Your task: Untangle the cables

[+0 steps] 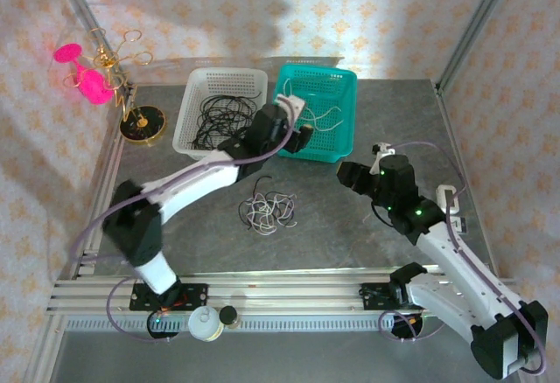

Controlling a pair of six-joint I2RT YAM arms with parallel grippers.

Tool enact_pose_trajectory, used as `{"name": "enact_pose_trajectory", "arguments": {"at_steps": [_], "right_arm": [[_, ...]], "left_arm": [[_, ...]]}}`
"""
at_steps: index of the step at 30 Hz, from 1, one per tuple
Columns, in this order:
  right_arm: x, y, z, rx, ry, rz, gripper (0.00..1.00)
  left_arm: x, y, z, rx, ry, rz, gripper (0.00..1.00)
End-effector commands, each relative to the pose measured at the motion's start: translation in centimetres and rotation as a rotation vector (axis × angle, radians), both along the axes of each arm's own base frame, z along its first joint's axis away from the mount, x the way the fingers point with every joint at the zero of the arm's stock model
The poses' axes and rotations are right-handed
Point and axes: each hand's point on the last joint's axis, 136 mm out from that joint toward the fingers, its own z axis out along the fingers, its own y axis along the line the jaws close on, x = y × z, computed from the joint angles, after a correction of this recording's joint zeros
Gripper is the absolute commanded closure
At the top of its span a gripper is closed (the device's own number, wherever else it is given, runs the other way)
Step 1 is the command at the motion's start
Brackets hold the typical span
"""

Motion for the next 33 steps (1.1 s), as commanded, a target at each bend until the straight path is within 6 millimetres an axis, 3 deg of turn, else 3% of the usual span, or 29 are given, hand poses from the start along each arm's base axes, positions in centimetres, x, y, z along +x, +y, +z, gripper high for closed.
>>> {"name": "enact_pose_trajectory", "arguments": {"at_steps": [1,6,11,16,20,23,25,29,33], "right_arm": [[0.6,0.3,1.3,-0.036,-0.057,0.034,0.39],[0.4,3.2,0.8,-0.028,-0.017,0.205,0.44],[-0.3,6.6,-2.0,-0.112,0.092,0.307,0.48],[-0.8,9.2,-4.6,-0.012,0.207,0.250,0.48],[-3.2,10.9,-7.6,0.009,0.315,0.293,0.52],[-4.9,10.3,-9.7,-0.044,0.365,0.290,0.65],[-5.7,9.7,-11.3,-0.048,0.400,0.277,0.68],[-6.2,10.3,-12.5,-0.024,0.410,0.280,0.65],[-6.5,12.3,-13.3,-0.034,0.408,0.341,0.65]], "left_arm": [[-2.1,3.1,-1.4,-0.095,0.053,0.080,0.29],[-6.2,6.1,-6.4,-0.136,0.191,0.129,0.33],[-10.0,7.6,-10.0,-0.223,0.273,0.121,0.38],[-12.3,8.1,-11.2,-0.292,0.286,0.076,0.39],[-13.1,8.8,-12.6,-0.299,0.307,0.084,0.41],[-13.6,8.4,-12.2,-0.330,0.295,0.048,0.42],[-13.8,8.0,-11.8,-0.346,0.284,0.020,0.42],[-13.8,7.9,-11.9,-0.333,0.275,0.005,0.42],[-13.8,7.7,-11.9,-0.322,0.275,-0.005,0.42]]}}
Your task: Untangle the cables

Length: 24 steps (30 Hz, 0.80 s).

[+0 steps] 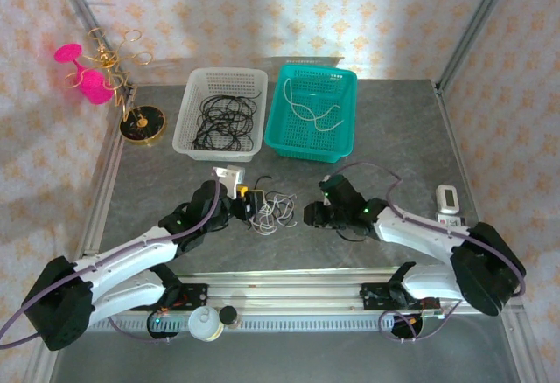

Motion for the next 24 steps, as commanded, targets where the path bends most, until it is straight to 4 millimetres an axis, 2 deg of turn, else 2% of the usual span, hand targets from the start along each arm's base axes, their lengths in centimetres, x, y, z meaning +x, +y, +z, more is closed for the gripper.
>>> {"name": "enact_pose_trajectory", "arguments": {"at_steps": [1,4,7,13,18,24], "right_arm": [[0.4,2.1,0.2,0.007,-0.048,0.041,0.64],[0.3,2.2,-1.2,-0.118,-0.090,0.115,0.63],[0.5,1.9,-1.9,-0.166,-0.143,0.167,0.71],[0.2,2.4,-1.2,-0.171,-0.260,0.271,0.59],[0.7,2.5,-0.8,-0.211,-0.298,0.278,0.57],[0.4,3.3,-1.6,-0.191,-0.263,0.291,0.58]], "left_arm": [[0.1,-0.5,0.9,-0.023,-0.036,-0.026,0.42],[0.0,-0.6,1.1,-0.041,-0.047,-0.032,0.42],[-0.2,-0.6,1.1,-0.049,-0.048,-0.036,0.41],[-0.5,-0.5,1.4,-0.052,-0.048,-0.046,0.41],[-0.5,-0.3,1.7,-0.052,-0.055,-0.036,0.40],[-0.5,-0.6,1.7,-0.063,-0.050,-0.047,0.39]]}}
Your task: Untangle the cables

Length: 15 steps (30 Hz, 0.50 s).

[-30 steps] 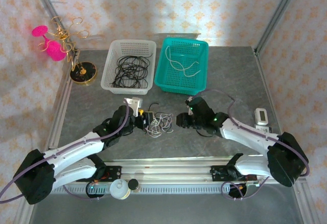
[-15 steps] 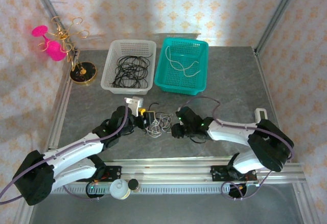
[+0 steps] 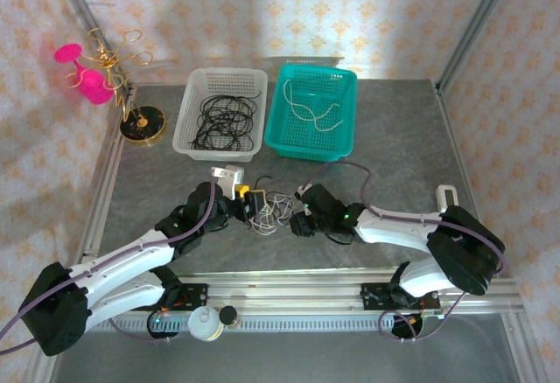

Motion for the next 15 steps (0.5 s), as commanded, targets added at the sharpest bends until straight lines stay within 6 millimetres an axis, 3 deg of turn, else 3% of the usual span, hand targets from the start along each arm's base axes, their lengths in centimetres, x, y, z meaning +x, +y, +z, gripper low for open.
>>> {"name": "enact_pose_trajectory", "arguments": {"at_steps": [1,7,12,15], "right_arm": [[0.6,1.1,0.3,0.016,-0.027,0.010,0.57],[1.1,1.8,0.0,0.022,-0.024,0.005,0.61],[2.1,1.6,0.4,0.020,-0.058,-0.042,0.90],[2.4,1.2,1.1,0.041,-0.078,-0.091,1.00]], "left_arm": [[0.0,-0.3,0.4,-0.015,-0.015,-0.017,0.39],[-0.1,-0.6,0.2,-0.016,-0.005,-0.031,0.38],[-0.2,-0.5,0.0,-0.009,0.001,-0.031,0.38],[-0.1,-0.3,0.0,-0.007,-0.002,-0.022,0.38]]}}
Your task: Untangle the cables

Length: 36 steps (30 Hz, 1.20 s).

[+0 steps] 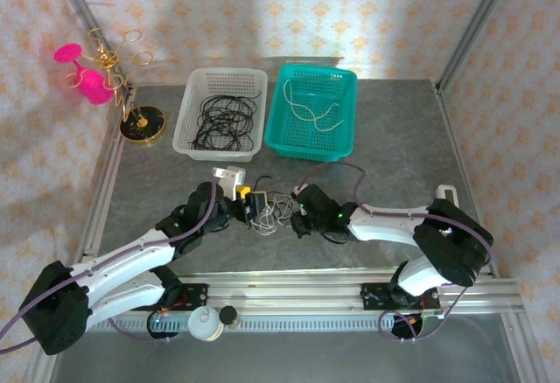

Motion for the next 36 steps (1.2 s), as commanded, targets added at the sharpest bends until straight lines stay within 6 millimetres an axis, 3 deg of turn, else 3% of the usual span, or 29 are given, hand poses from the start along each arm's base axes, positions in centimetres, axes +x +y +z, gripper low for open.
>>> {"name": "enact_pose_trajectory", "arguments": {"at_steps": [1,5,10,17,23,30,32,36], "right_arm": [[1.4,0.0,2.1,0.040,-0.074,-0.078,1.00],[1.5,-1.1,4.1,0.047,-0.091,-0.130,1.00],[0.6,-2.2,8.7,0.065,-0.074,-0.160,1.00],[0.4,-3.0,17.2,0.131,-0.134,-0.171,1.00],[1.4,-3.0,24.1,0.138,-0.218,-0.167,1.00],[1.2,-1.6,29.5,0.232,-0.223,-0.112,1.00],[0.9,-1.5,31.0,0.254,-0.229,-0.095,1.00],[0.7,-2.3,34.6,0.302,-0.267,-0.096,1.00]], "left_arm": [[0.2,0.2,0.3,-0.003,-0.017,0.007,0.38],[0.3,0.5,0.4,0.003,-0.031,0.025,0.38],[0.4,0.1,1.8,-0.013,-0.078,-0.001,0.38],[-0.6,-3.6,6.4,-0.091,-0.278,-0.221,0.37],[-0.7,-6.1,9.9,-0.131,-0.545,-0.361,0.22],[1.5,-7.8,9.8,-0.079,-0.729,-0.367,0.19],[3.0,-7.5,9.6,-0.051,-0.731,-0.299,0.23],[3.6,-7.1,9.7,-0.029,-0.755,-0.270,0.30]]}}
